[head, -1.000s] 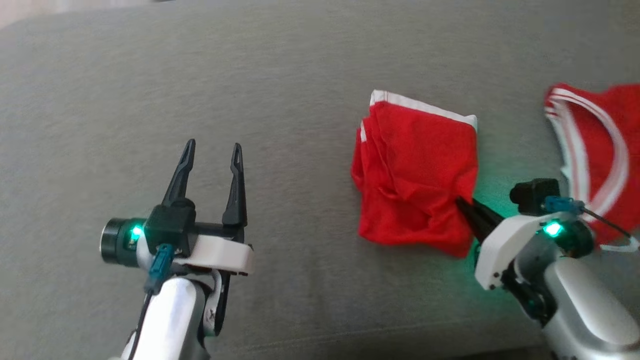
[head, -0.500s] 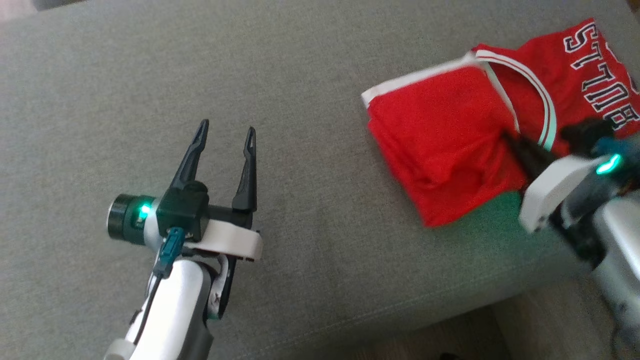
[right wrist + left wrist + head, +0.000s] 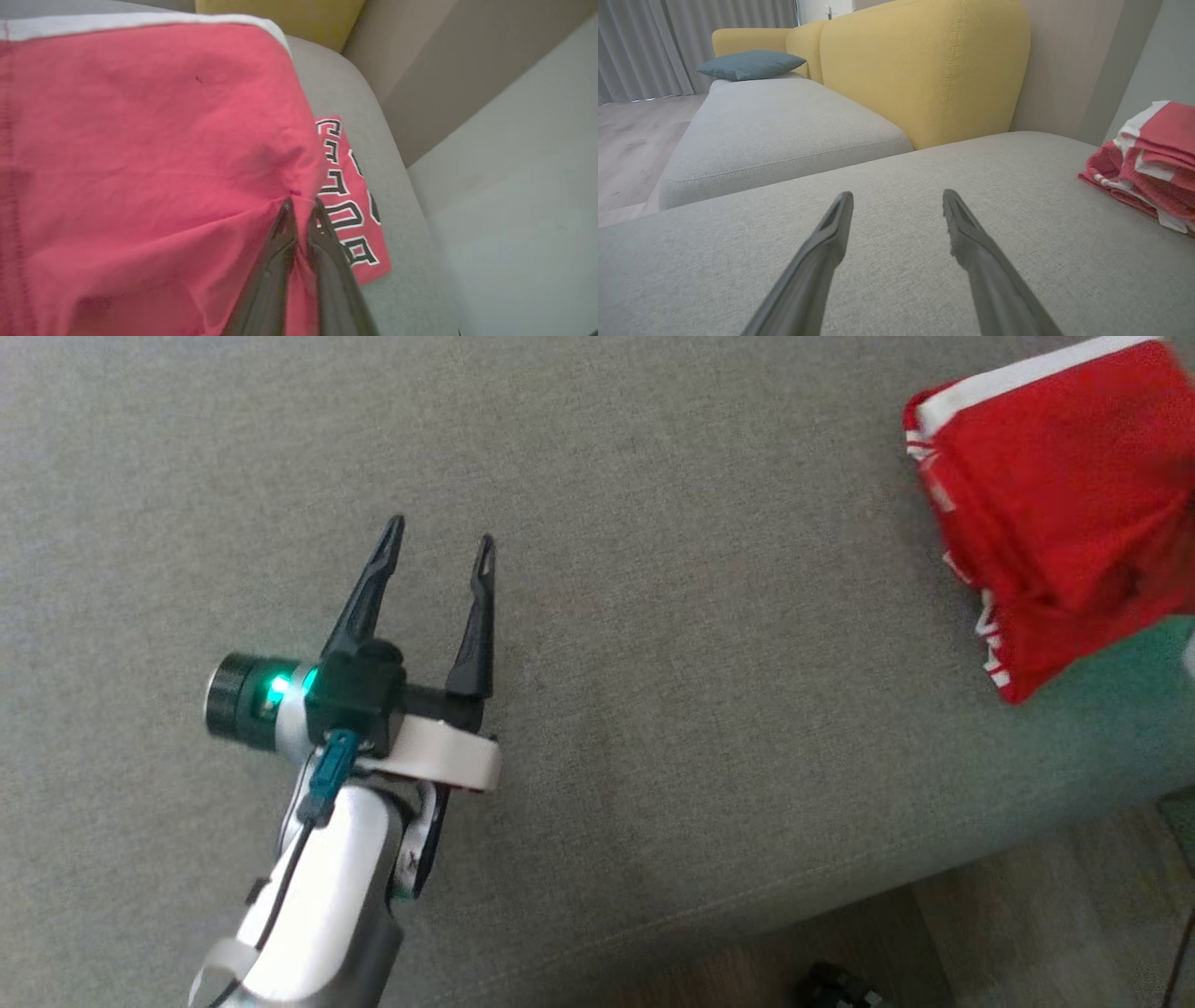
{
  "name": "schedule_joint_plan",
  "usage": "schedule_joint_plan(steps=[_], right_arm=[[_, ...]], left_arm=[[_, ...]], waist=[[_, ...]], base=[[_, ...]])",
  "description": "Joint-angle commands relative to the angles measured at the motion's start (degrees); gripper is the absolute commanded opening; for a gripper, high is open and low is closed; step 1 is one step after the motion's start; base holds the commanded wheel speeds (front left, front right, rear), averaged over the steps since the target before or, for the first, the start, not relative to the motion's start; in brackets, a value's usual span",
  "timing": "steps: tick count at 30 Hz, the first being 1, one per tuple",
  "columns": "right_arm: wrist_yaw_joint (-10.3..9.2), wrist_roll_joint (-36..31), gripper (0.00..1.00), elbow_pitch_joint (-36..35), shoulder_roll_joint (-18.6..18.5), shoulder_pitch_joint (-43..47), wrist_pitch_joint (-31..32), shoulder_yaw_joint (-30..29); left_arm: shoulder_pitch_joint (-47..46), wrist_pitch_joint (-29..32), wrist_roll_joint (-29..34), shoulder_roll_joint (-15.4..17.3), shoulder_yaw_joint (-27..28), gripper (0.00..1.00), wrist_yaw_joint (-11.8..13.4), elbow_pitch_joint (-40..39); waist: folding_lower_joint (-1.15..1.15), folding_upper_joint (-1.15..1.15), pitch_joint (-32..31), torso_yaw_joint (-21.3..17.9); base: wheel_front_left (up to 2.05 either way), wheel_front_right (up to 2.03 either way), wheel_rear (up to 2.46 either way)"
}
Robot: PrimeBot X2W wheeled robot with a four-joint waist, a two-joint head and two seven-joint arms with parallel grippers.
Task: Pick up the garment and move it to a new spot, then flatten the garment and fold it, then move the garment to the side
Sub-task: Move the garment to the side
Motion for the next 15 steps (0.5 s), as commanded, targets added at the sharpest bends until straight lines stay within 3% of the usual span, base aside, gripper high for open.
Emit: schedule_joint_plan(steps=[1,15], right_arm=[[0.36,-0.1,0.0,-0.7,-2.4,-1.5,-0.5,-0.9],[0.36,1.8,0.0,10.1,3.1,-4.0,-4.3,-12.6]], left_arm=[[-2.4,-0.3,0.8,0.6,1.3,1.0,-0.2,-1.6],[-5.7,-0.3,1.3,0.3,-0.7,1.0,-0.8,-0.4]], waist=[[0.0,0.0,0.7,0.1],[0.0,0.0,4.5,0.2]], base=[[0.0,0.0,0.0],[0.0,0.0,0.0]])
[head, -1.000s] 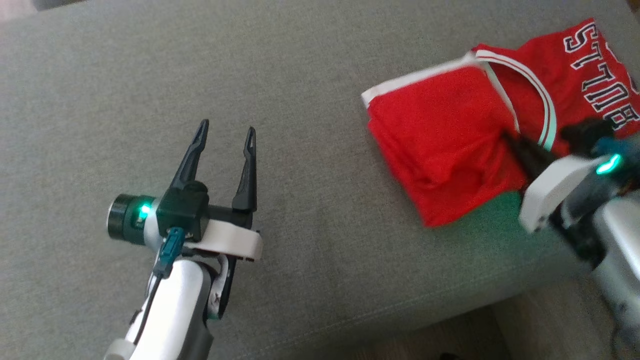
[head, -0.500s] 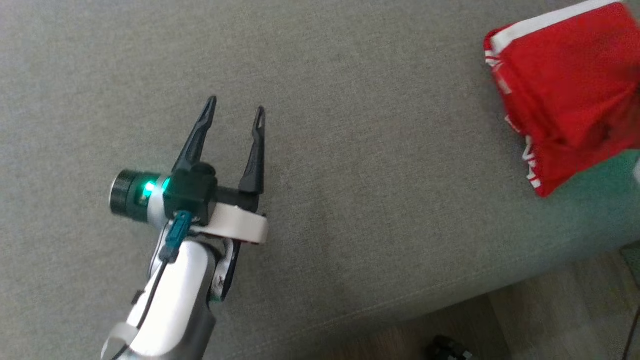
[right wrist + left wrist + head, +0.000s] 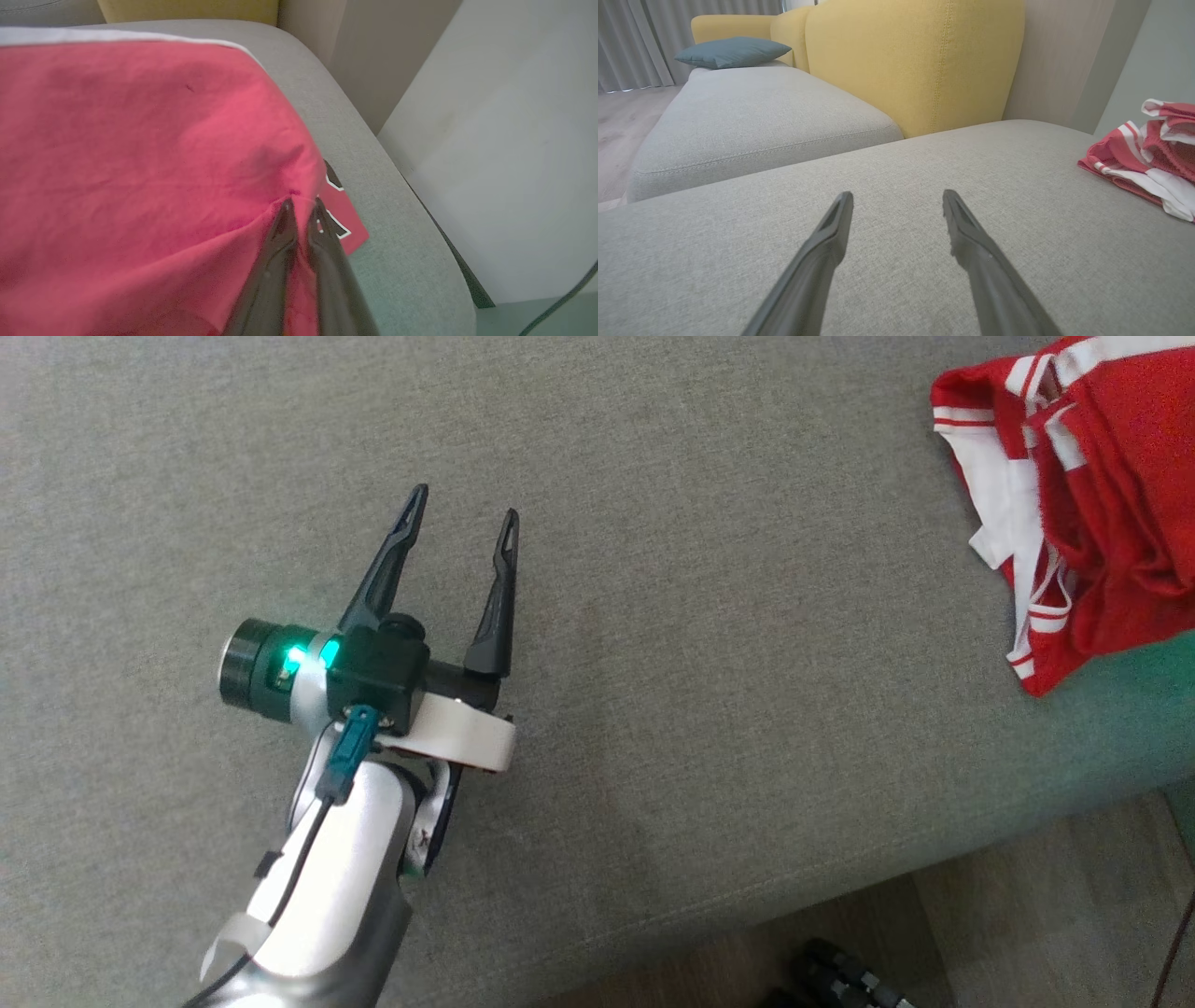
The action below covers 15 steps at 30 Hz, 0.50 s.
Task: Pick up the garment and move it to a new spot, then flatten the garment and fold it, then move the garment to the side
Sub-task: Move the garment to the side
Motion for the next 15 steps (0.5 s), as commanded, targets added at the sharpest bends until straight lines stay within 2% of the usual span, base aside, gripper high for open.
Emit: schedule_joint_plan(steps=[1,2,3,4,5,10,15], right_arm=[[0.36,0.0,0.24,-0.9,-1.8,-1.3,-1.2,-0.3],[0.36,0.0,0.39,-0.7,-1.4,-1.4,-1.9,-0.6],[0.36,-0.1,0.49,-0.5,-1.2,-1.3,-2.4,-0.6],[0.36,-0.4,0.86,-0.5,-1.0,-1.3,-3.0,-0.6],[0.36,-0.8,1.0,-0.5,-0.8,-1.1,-3.7,-0.7],[0.36,-2.9,1.0,-2.3,0.4,1.0,-8.7,-2.5],[0.36,-5.4,1.0,-8.7,2.5,5.8,-14.5,-3.9]], left_arm=[[-1.8,-0.3,0.8,0.5,1.3,1.0,-0.4,-1.7],[-1.9,-0.3,0.8,0.6,1.3,1.0,-0.4,-1.6],[-2.0,-0.3,0.7,0.7,1.3,1.0,-0.4,-1.5],[-2.0,-0.3,0.7,0.8,1.4,1.0,-0.4,-1.5],[-2.0,-0.3,0.6,0.9,1.4,1.0,-0.4,-1.4],[-0.9,-0.3,-0.1,1.1,1.7,1.0,0.0,-1.1],[1.1,-0.3,-1.1,0.8,2.1,1.0,0.7,-1.3]], waist=[[0.0,0.0,0.1,-0.1],[0.0,0.0,0.2,-0.1],[0.0,0.0,0.1,-0.1],[0.0,0.0,0.1,-0.2],[0.0,0.0,-0.1,-0.3],[0.0,0.0,-2.4,-0.1],[0.0,0.0,-5.5,1.3]], base=[[0.0,0.0,0.0],[0.0,0.0,0.0],[0.0,0.0,0.0],[0.0,0.0,0.0],[0.0,0.0,0.0],[0.0,0.0,0.0],[0.0,0.0,0.0]])
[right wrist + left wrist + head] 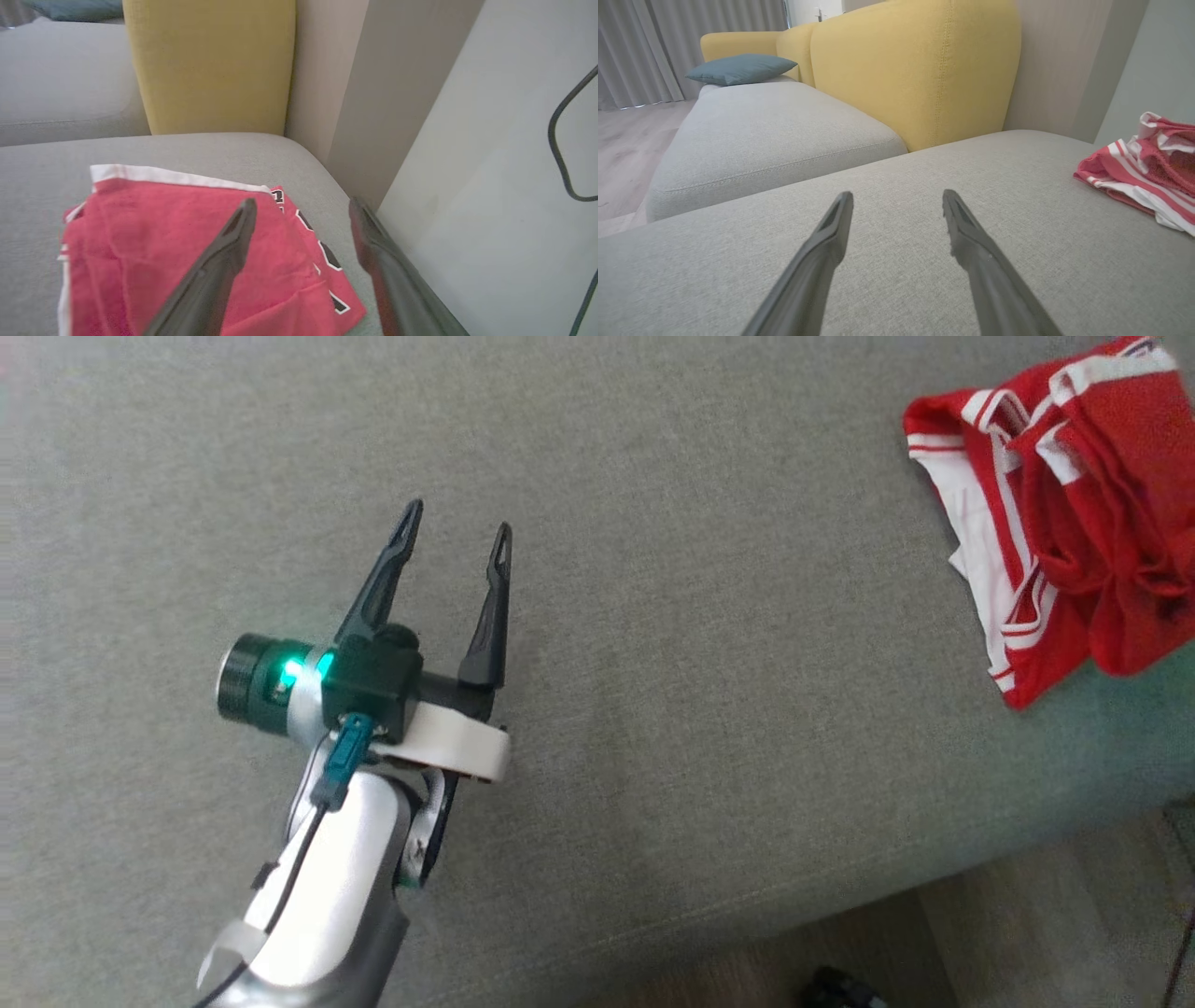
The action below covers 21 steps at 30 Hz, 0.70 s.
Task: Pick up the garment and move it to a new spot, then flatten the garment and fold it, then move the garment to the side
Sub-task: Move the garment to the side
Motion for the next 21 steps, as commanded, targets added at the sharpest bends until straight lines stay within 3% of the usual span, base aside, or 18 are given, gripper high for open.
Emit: schedule_joint_plan(steps=[1,8,15,21], right_arm=[[0.36,-1.5,1.0,-5.0,0.5,4.0,-2.1,-0.3],[0.36,-6.0,1.0,-21.4,9.9,14.4,-1.6,0.3],[0.36,-7.9,1.0,-31.1,16.6,20.9,1.6,2.1],[0.36,-8.6,1.0,-35.4,20.3,24.8,3.6,4.7]], left_arm=[[0.9,-0.3,-0.8,0.5,2.1,1.0,0.7,-1.9],[5.1,-0.3,-2.6,0.5,4.4,1.0,2.8,-2.7],[8.6,-0.3,-3.8,0.9,6.9,1.0,4.4,-3.4],[12.7,-0.3,-5.2,1.7,9.6,1.0,5.7,-3.9]], waist=[[0.0,0.0,-2.4,1.5],[0.0,0.0,-6.8,5.3],[0.0,0.0,-9.8,9.8],[0.0,0.0,-12.8,13.1]], base=[[0.0,0.0,0.0],[0.0,0.0,0.0],[0.0,0.0,0.0],[0.0,0.0,0.0]])
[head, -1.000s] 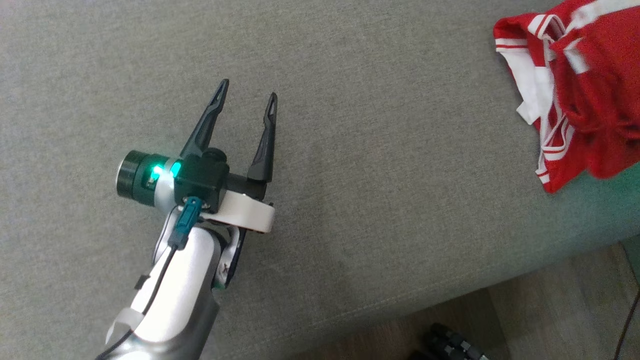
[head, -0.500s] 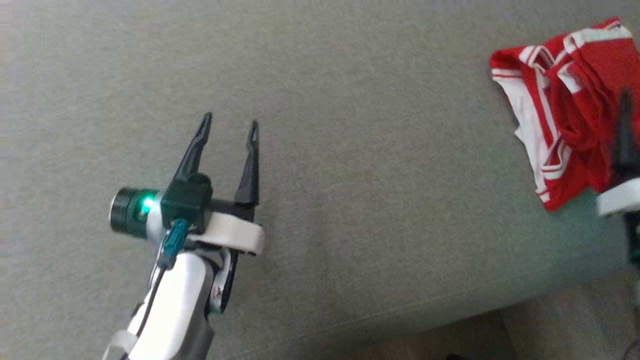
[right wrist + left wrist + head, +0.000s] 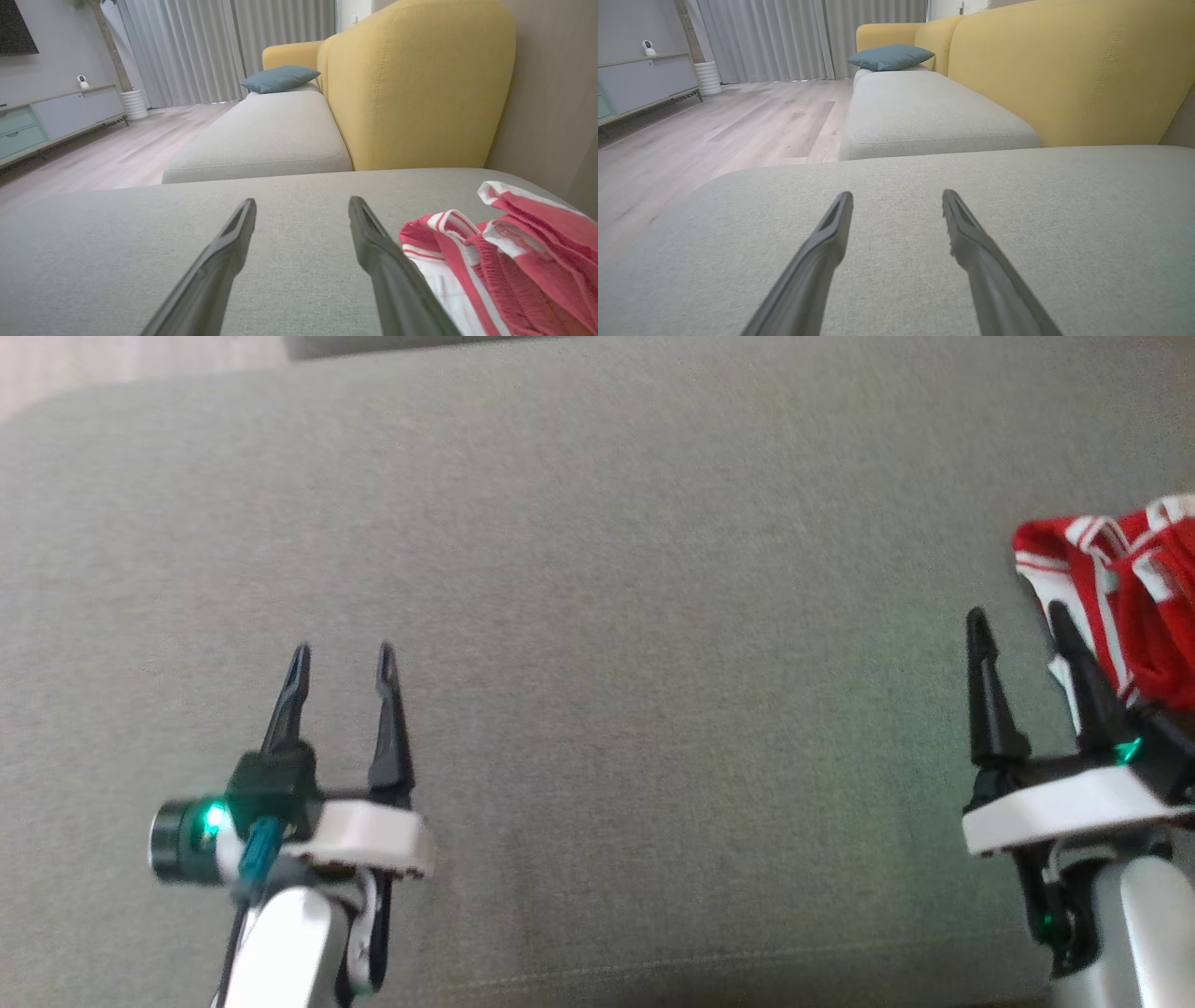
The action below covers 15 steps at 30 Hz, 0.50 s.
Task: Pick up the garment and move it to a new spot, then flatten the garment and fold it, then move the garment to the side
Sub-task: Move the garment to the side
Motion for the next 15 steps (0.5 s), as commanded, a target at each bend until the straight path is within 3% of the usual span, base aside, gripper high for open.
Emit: schedule_joint_plan(steps=[1,15], right_arm=[[0.36,-0.5,1.0,-2.7,0.0,0.3,0.4,1.2],[0.36,-2.2,1.0,-6.0,2.6,7.4,3.2,0.9]], left_arm=[[-0.3,-0.3,-0.4,1.1,2.5,1.0,0.3,-2.1],[5.6,-0.3,-1.5,2.7,2.6,1.0,-1.1,-1.4]], waist=[[0.0,0.0,-2.1,1.8],[0.0,0.0,-8.4,2.5]], base=[[0.0,0.0,0.0],[0.0,0.0,0.0]])
